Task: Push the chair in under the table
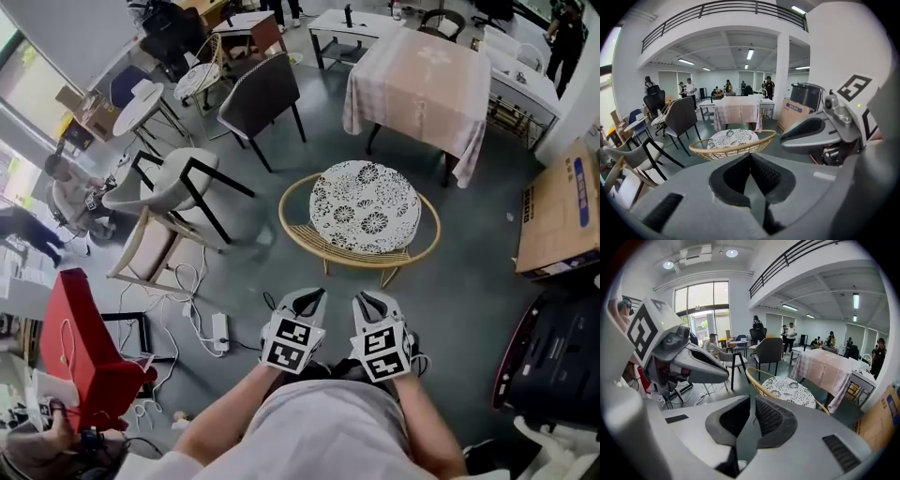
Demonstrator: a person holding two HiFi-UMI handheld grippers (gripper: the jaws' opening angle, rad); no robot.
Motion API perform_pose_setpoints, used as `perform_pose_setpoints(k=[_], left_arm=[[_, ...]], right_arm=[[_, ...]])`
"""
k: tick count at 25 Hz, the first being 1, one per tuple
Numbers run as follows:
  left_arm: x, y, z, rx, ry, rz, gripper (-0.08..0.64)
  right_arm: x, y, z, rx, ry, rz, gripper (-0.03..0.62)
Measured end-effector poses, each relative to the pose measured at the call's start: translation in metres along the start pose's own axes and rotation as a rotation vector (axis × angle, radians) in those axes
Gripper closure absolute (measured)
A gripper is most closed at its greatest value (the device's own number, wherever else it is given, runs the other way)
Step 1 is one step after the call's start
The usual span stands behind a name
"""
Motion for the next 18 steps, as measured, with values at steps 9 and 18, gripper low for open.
perform_pose_setpoints(k=[9, 18], left_arm=[[0.032, 0.045, -0.007, 0.248, 0.071, -0.062, 0.554], [0.079, 0.09, -0.008, 0.721, 0.106, -0.267, 0.482]], right_arm=[[0.03, -0.002, 0.009, -0.11, 0.064, -0.06, 0.586], [0.077, -0.01, 0.024, -0.218, 0.181, -0.185, 0.579]])
Point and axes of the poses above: the fingertips, and each gripper's own axes: x forward along the fingers, y to its left, z out of its top, the point moved 2 cm from there along -x, backward along the fingers, and after that the axes turned 6 degrees about x, right-handed, at the moved point
